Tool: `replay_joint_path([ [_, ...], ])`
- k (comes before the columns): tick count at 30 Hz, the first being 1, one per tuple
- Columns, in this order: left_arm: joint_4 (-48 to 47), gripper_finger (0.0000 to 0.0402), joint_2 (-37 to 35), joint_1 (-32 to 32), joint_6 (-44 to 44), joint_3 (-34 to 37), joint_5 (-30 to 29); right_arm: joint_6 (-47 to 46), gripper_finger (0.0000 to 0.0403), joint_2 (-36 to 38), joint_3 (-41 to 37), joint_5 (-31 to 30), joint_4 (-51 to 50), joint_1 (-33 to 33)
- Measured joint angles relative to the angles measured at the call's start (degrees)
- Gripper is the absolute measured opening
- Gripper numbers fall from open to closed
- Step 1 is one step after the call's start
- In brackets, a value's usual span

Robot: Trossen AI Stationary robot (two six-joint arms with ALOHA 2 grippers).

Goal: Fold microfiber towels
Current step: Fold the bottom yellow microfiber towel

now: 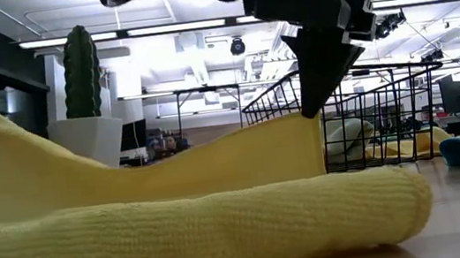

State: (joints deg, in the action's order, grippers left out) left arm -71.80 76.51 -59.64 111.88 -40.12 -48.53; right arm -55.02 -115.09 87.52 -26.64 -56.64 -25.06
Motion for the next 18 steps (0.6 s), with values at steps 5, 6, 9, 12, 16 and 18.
replay_joint_path([
  [5,3.5,0.0,0.0,-0.2,0.0,-0.3,1.2,1.2,0.0,0.0,1.7,-0.3,-0.2,-0.8],
  [6,3.8,0.0,0.0,-0.4,-0.7,-0.7,1.9,1.5,0.0,0.0,2.0,-0.1,-0.3,-1.1],
  [9,4.1,0.0,0.0,-1.8,-1.5,-2.6,3.2,1.6,0.0,0.0,3.2,0.2,-0.3,-2.2],
  [12,4.0,0.0,0.0,-3.3,-2.3,-5.4,2.9,2.1,0.0,0.0,3.6,0.3,0.2,-3.4],
  [16,4.4,0.0,0.0,-5.2,-2.9,-8.2,2.9,1.1,0.0,0.0,3.6,0.4,0.8,-5.1],
  [18,5.2,0.0,0.0,-6.0,-2.6,-8.8,3.8,1.0,0.0,0.0,3.6,0.8,1.6,-6.0],
])
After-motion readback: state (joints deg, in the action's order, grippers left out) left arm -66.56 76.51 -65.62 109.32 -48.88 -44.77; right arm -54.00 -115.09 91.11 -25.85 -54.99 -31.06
